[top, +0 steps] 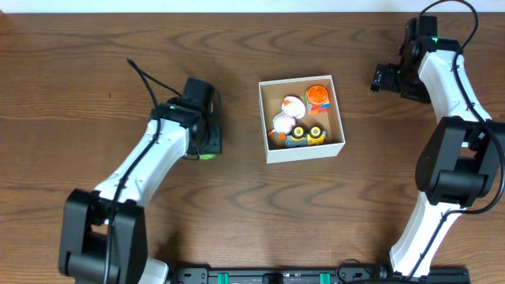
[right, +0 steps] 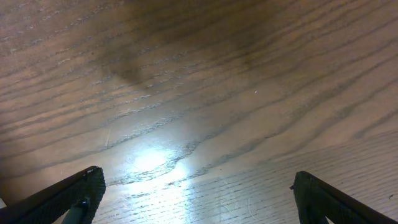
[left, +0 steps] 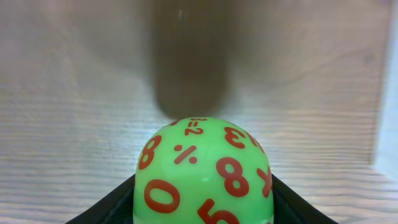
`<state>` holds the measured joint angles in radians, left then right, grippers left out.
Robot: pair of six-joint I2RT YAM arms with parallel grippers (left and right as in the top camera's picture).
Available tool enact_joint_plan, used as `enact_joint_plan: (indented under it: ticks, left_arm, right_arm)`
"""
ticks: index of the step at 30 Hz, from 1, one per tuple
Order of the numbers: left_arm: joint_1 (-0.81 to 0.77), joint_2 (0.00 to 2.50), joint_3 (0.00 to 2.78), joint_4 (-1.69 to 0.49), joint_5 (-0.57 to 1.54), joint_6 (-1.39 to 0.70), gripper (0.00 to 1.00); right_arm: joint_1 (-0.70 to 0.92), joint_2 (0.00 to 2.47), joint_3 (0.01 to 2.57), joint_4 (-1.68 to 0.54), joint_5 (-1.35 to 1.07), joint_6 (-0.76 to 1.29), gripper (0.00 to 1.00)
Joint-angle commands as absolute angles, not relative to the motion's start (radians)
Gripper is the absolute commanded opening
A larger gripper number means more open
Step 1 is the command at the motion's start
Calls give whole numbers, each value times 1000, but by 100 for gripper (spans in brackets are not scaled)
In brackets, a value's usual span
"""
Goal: Pack container
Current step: 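Carry the green ball over the box and lower it inside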
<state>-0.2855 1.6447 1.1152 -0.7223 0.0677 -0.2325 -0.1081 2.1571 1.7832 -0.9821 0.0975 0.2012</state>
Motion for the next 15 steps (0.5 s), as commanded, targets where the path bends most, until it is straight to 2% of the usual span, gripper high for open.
enact_joint_plan:
  ticks: [1, 8, 15]
  left_arm:
    - [-282, 1589, 1167, -723, 52, -218, 56]
    - [-317, 1508, 1234, -682, 53, -217, 56]
    - [-459, 1466, 1234, -511, 53, -171, 56]
  right_arm:
    - [-104, 2134, 1779, -982, 100, 213, 99]
    - [-104, 2134, 1779, -982, 101, 213, 99]
    - [-104, 2134, 1779, -982, 101, 213, 99]
